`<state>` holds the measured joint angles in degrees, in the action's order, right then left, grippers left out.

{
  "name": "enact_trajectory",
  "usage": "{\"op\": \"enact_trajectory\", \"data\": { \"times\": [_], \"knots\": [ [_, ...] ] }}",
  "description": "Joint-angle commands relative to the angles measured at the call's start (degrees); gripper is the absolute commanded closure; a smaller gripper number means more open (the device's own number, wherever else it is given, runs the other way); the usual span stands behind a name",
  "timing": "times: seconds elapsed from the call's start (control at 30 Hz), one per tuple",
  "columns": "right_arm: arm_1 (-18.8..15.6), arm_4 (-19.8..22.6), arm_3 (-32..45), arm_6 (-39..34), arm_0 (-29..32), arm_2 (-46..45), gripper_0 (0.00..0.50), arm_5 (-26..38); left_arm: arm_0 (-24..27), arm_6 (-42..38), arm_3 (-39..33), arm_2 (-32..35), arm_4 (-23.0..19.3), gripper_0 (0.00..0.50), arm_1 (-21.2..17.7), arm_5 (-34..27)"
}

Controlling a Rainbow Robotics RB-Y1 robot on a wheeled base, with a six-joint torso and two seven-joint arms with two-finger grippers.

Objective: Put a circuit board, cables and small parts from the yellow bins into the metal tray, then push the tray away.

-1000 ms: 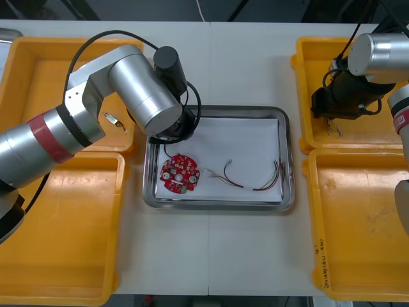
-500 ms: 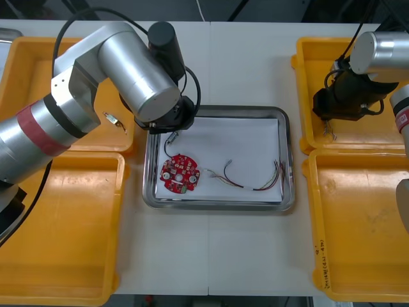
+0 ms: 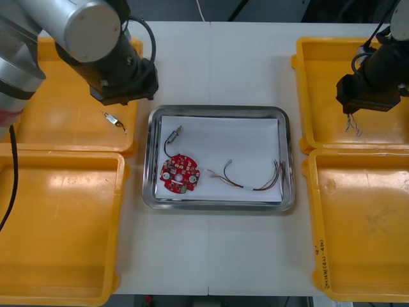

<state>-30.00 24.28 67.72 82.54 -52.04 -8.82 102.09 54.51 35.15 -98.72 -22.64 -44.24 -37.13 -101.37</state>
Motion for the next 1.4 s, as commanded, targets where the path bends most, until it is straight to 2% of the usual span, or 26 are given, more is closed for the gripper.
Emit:
{"op": "enact_trajectory", "data": {
  "times": [0.03, 0.17, 0.53, 0.73, 0.97, 1.1, 1.27, 1.4],
  "knots": [
    [-2.95, -0.46, 5.93, 3.24, -1.04, -2.16, 0.500, 3.65, 2.01, -1.58, -0.86, 4.27, -1.56, 0.000, -4.18, -2.60],
    [-3.39, -0.55, 11.12, 7.46, -0.95, -2.16, 0.500, 7.91, 2.09, -1.58, 1.34, 6.21, -2.52, 0.000, -6.03, -3.57],
    [-3.75, 1.30, 23.07, 18.27, -0.95, -2.25, 0.500, 7.91, 4.55, -1.75, 13.03, 7.70, -3.05, 0.000, -6.82, -2.42],
    [-3.83, 6.49, 30.01, 22.58, 1.15, 0.83, 0.500, 7.91, 5.34, -2.19, 19.89, 7.70, -5.51, 0.000, -6.64, 1.27],
    [-3.92, 11.67, 36.43, 28.64, 1.59, 6.36, 0.500, 7.91, 5.52, -2.28, 25.42, 7.70, -6.39, 0.000, -5.68, 3.46],
    [-3.92, 16.24, 39.77, 32.86, 1.68, 11.29, 0.500, 7.91, 5.52, -2.37, 29.91, 7.61, -7.36, 0.000, -4.45, 6.10],
    [-3.92, 20.99, 40.47, 36.29, 1.68, 15.59, 0.500, 7.91, 6.49, -2.46, 34.56, 5.59, -7.62, 0.000, -3.48, 8.83],
    [-2.69, 21.87, 40.56, 40.59, 2.12, 18.40, 0.500, 7.91, 7.19, -2.55, 38.17, 3.92, -7.44, 0.000, -1.99, 11.02]
  ]
}}
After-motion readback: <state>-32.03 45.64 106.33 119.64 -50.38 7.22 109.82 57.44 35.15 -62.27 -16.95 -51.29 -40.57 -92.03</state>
